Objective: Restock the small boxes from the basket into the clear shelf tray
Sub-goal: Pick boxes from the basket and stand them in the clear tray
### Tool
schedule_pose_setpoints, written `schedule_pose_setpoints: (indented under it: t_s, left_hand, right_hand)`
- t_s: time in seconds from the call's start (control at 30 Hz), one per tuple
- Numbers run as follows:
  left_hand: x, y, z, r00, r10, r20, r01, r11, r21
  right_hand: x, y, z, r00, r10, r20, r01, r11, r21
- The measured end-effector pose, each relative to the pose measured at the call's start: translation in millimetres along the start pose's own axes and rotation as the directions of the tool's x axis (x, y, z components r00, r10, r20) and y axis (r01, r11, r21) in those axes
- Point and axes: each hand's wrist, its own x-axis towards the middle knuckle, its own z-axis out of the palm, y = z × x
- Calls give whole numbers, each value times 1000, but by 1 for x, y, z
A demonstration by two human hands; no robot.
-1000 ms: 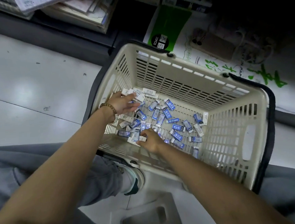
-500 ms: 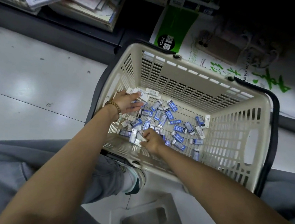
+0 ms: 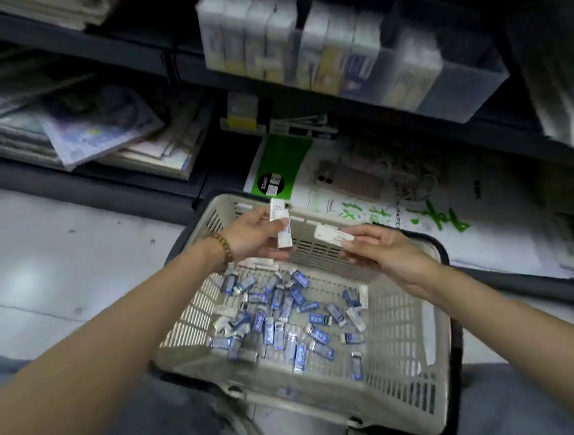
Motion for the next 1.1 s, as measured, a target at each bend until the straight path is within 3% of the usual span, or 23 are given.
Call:
schedule_pose_setpoints:
  t_s: [0.13,0.27,0.4,0.97,1.1]
  left_hand:
    - [-25,51,22,992,125,35,-127,990,66]
    - [-49,65,41,986,157,63,-163,980,112]
    - [-52,67,64,981,188,51,-195,964,184]
    - [-26,98,96,964,191,186,-210,974,90]
    - [-25,98,98,960,204,190,-226,969,102]
  right_hand:
    - [-40,-70,-25,974,-224,-44,221,973,-74]
    - [-60,-91,-23,947,-322,11,322,946,-47]
    - [-58,-92,-9,948,-318,32,319,946,-53]
    - [-50,-110,-15,884,-444,-145,444,895,-32]
    - [-50,-107,-13,918,-373,-133,377,926,8]
